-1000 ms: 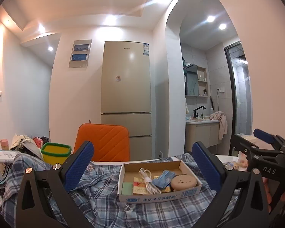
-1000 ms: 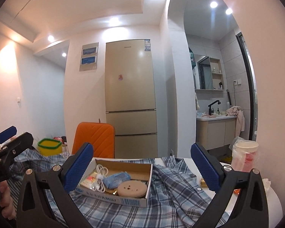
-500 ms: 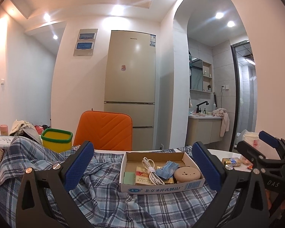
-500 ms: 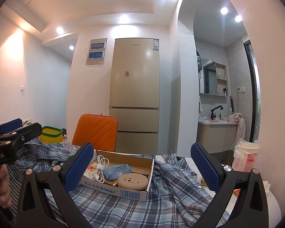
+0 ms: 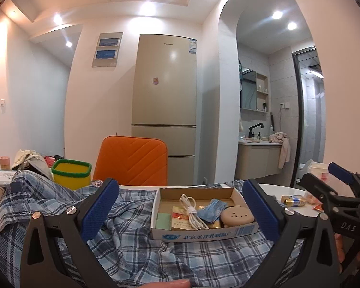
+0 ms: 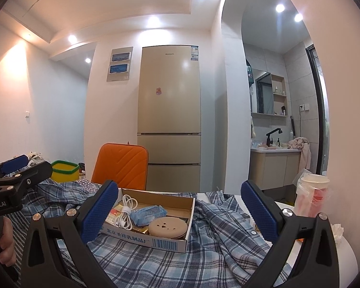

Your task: Organize soft objects

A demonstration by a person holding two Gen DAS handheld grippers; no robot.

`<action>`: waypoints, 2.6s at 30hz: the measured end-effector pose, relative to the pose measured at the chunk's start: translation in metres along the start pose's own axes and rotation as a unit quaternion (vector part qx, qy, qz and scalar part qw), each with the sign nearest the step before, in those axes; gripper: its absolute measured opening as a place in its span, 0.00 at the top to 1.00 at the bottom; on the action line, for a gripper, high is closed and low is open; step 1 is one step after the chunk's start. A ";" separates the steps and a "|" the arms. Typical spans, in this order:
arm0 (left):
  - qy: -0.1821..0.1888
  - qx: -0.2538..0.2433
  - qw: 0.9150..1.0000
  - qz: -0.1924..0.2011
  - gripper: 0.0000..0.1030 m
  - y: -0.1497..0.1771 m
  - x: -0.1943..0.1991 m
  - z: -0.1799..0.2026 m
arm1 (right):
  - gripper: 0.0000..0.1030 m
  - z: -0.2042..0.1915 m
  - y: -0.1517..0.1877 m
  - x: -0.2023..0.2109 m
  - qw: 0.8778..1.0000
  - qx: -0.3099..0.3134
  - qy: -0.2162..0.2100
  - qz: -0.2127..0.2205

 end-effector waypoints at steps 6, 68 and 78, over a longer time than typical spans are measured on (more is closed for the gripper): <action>0.001 0.001 1.000 0.004 0.00 0.000 0.000 -0.001 | 0.00 -0.001 0.001 -0.001 1.000 0.000 0.000 -0.001; -0.001 -0.020 1.000 0.014 0.00 0.001 0.003 0.010 | 0.00 0.000 0.001 -0.002 1.000 0.000 0.000 -0.001; -0.002 -0.021 1.000 0.012 0.00 0.000 0.003 0.010 | 0.00 0.000 0.001 -0.002 1.000 0.000 0.000 -0.001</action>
Point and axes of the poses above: each gripper's, at about its wrist camera, not at the fingertips, and x roughly against the way its jaws point, z to its right, y to its underside, the point moved 6 cm from there along -x, roughly the way its jaws point, and after that the axes turned 8 degrees about y, right-handed, at the moved point
